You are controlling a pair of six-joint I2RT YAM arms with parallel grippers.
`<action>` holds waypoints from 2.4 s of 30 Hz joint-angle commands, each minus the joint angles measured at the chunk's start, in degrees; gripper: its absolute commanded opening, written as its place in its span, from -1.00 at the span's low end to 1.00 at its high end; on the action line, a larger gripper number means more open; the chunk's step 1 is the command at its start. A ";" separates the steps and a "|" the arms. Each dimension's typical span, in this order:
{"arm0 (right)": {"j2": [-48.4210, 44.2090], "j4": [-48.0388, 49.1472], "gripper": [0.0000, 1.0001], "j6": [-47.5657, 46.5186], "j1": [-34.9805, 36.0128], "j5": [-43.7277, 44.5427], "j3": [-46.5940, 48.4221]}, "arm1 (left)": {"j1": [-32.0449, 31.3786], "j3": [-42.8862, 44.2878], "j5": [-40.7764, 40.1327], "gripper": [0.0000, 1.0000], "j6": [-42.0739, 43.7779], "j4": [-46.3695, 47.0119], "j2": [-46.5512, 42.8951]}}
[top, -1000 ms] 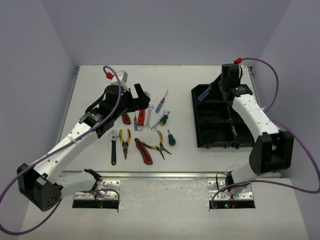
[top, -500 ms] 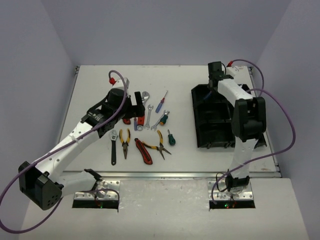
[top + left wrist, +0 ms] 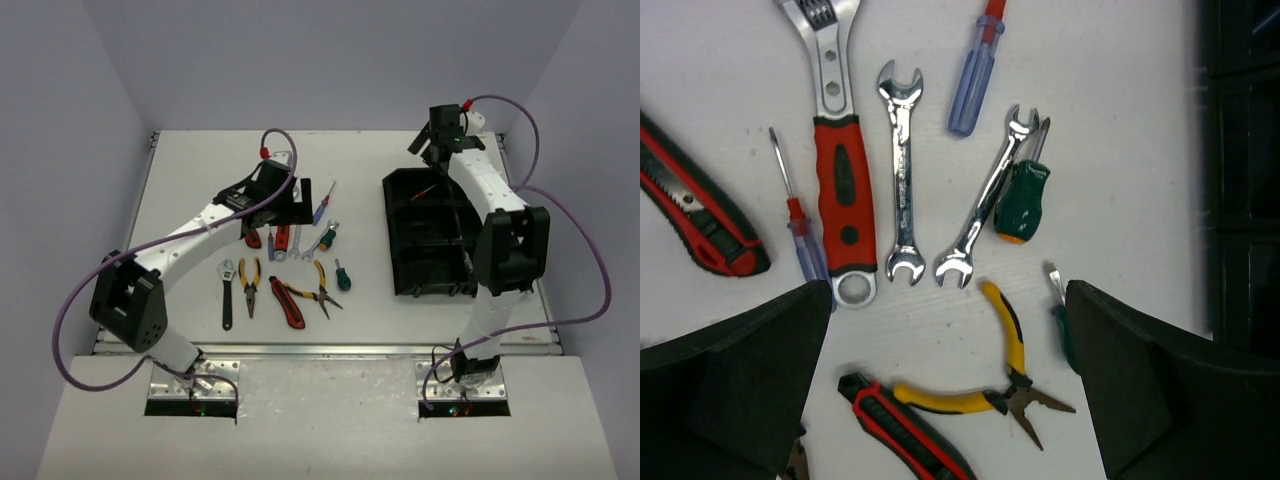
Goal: Sort the tools into containers
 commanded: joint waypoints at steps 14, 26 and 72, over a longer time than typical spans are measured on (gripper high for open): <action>-35.23 -2.55 0.82 -18.32 0.07 -36.43 -21.86 | -0.30 47.31 -2.74 0.25 18.12 -10.31 46.60; -39.64 2.23 0.84 -16.26 0.14 -43.58 -28.59 | -0.30 47.71 -0.13 -0.90 17.31 -9.83 51.92; -20.74 14.63 -1.00 2.04 -0.69 -39.50 -16.28 | -2.50 6.30 2.62 1.00 -0.83 11.59 -1.94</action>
